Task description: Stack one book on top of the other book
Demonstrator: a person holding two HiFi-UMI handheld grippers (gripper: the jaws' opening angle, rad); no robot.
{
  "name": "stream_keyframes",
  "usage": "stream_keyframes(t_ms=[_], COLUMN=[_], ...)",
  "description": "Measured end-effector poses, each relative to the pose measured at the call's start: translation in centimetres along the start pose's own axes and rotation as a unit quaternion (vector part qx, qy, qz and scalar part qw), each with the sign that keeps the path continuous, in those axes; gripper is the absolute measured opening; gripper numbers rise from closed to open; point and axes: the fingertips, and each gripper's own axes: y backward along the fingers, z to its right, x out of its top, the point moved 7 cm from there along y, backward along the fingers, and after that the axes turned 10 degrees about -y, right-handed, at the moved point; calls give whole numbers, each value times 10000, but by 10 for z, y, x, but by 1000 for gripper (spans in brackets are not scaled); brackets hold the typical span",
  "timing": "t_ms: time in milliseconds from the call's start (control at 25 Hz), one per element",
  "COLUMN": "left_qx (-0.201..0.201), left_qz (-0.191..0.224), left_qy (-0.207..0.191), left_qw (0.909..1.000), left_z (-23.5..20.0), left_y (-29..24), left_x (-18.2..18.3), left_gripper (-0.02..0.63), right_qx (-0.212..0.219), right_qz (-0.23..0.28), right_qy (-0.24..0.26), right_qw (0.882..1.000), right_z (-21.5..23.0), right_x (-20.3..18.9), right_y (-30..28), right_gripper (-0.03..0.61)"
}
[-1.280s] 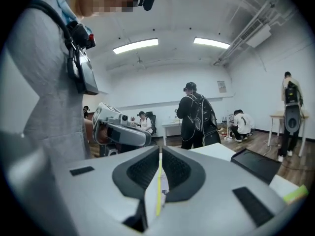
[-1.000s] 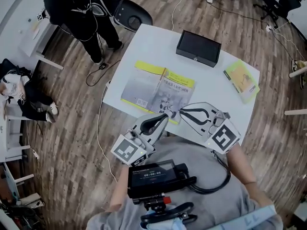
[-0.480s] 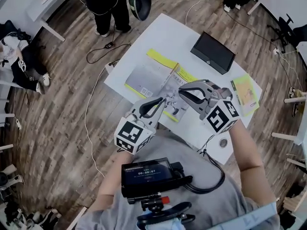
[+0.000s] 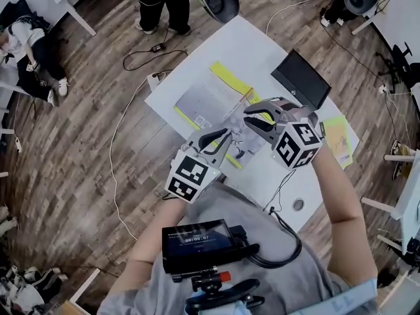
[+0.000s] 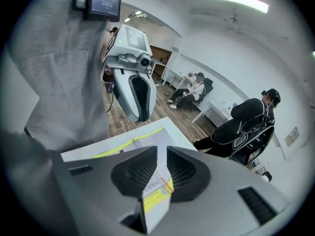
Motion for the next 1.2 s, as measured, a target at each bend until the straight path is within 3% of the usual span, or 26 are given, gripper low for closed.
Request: stream_keyframes(t_ms=[200, 360, 520, 960, 1200], left_qx=[36, 69, 178, 413, 364], left_qz=[-248, -505, -690, -1338, -1897], left_qy=[-68, 21, 35, -120, -300], left_qw=[9997, 9987, 9975, 9901, 9807], left_z=[-4, -7, -12, -20, -19], left_y=[-8, -18, -25, -44, -61], left_x=[-5, -14, -22, -42, -59], left_gripper=[34, 138, 141, 141, 141], right_qx=[223, 422, 556, 796, 1047], right_qz=[-326, -511, -655, -1073, -1427], right_qy=[363, 591, 820, 1436, 1973], right_qw=[9986, 9961, 9929, 9806, 9642], right_z=[3, 5, 6, 18, 19], right_x=[-9, -16, -22, -49, -71], right_y=[-19, -32, -44, -70, -93], right_gripper=[38, 84, 140, 141, 141])
